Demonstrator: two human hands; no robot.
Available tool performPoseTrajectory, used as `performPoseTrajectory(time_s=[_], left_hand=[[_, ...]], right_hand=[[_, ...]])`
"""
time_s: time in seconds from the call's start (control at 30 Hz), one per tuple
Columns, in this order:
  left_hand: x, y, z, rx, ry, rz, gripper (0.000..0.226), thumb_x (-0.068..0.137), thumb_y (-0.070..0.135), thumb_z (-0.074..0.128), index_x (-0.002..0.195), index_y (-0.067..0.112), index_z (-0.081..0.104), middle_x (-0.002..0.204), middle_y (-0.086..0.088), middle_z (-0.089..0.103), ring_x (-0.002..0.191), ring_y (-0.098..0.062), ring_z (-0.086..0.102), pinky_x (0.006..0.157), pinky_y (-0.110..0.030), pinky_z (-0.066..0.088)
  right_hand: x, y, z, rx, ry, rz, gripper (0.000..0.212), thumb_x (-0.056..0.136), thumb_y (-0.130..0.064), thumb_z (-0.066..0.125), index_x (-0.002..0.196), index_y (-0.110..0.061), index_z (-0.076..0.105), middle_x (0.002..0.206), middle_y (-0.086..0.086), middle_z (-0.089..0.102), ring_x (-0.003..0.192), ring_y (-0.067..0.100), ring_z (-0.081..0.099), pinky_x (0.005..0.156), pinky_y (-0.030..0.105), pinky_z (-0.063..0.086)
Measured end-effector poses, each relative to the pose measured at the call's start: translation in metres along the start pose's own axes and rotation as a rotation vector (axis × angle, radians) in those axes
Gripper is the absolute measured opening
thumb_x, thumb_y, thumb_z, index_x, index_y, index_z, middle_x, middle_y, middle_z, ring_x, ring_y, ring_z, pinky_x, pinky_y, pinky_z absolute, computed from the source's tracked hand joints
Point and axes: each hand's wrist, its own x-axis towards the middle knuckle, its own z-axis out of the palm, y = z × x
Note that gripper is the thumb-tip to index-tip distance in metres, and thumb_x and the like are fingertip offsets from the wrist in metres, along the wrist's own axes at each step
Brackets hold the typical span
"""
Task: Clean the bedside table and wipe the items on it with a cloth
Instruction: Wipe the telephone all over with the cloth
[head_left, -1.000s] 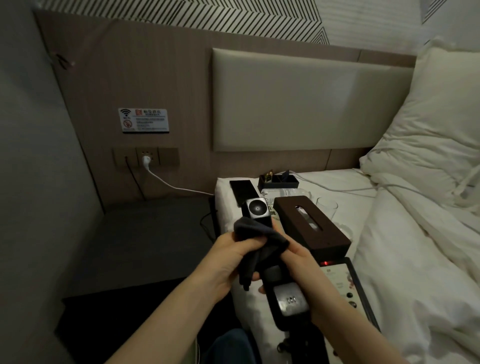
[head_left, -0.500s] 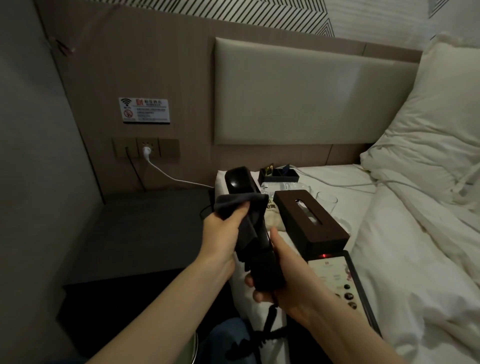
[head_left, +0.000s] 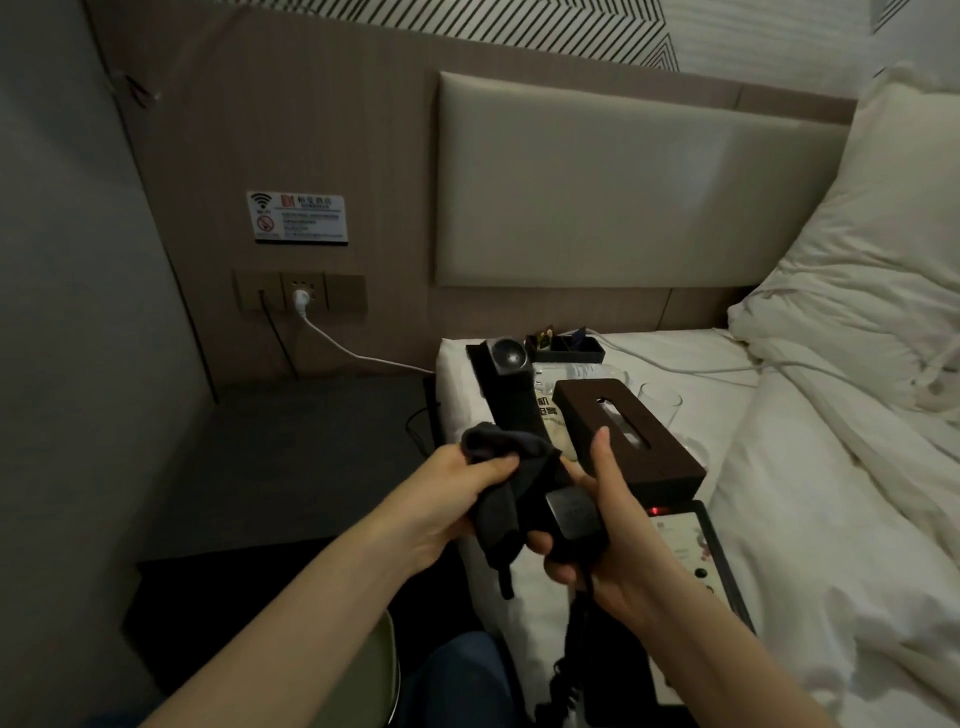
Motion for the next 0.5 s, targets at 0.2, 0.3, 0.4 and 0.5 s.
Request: performPoseTrajectory(time_s=[0.2, 0.3, 0.4, 0.5], left_hand=[[-0.001, -0.009, 0.012, -0.21, 0.139, 0.06, 0.015, 0.083, 0.003, 0.068, 0.097, 0.007, 0.073, 0.092, -0.016, 0.074, 0.086, -0.028, 0.072, 0.073, -0.038, 0.059], [-0.001, -0.012, 0.024, -0.176, 0.223, 0.122, 0.013, 0.081, 0.003, 0.07, 0.091, 0.009, 0.073, 0.084, -0.011, 0.075, 0.077, -0.022, 0.073, 0.06, -0.027, 0.058], [-0.001, -0.014, 0.027, -0.036, 0.283, 0.232, 0.015, 0.082, 0.007, 0.069, 0.095, 0.014, 0.074, 0.082, -0.006, 0.075, 0.079, -0.021, 0.073, 0.065, -0.031, 0.059], [-0.003, -0.012, 0.021, 0.445, 0.444, 0.406, 0.012, 0.078, 0.028, 0.071, 0.09, 0.027, 0.071, 0.078, 0.006, 0.073, 0.08, -0.016, 0.07, 0.072, -0.037, 0.057]], right_hand=[[0.0, -0.005, 0.0, -0.367, 0.032, 0.041, 0.074, 0.084, -0.078, 0.031, 0.11, -0.017, 0.064, 0.073, 0.015, 0.07, 0.057, 0.025, 0.066, 0.041, 0.026, 0.046], [-0.001, -0.007, 0.011, -0.628, 0.101, -0.096, 0.059, 0.081, -0.075, 0.038, 0.114, -0.03, 0.057, 0.086, 0.007, 0.073, 0.071, 0.017, 0.072, 0.048, 0.024, 0.052], [0.0, -0.013, 0.014, -0.866, 0.232, -0.309, 0.047, 0.08, -0.066, 0.052, 0.12, -0.042, 0.046, 0.098, -0.02, 0.063, 0.083, -0.014, 0.062, 0.063, 0.005, 0.047], [0.001, -0.019, 0.016, -0.874, 0.324, -0.439, 0.065, 0.079, -0.063, 0.059, 0.136, -0.036, 0.043, 0.117, -0.016, 0.061, 0.107, -0.004, 0.058, 0.083, 0.015, 0.049]])
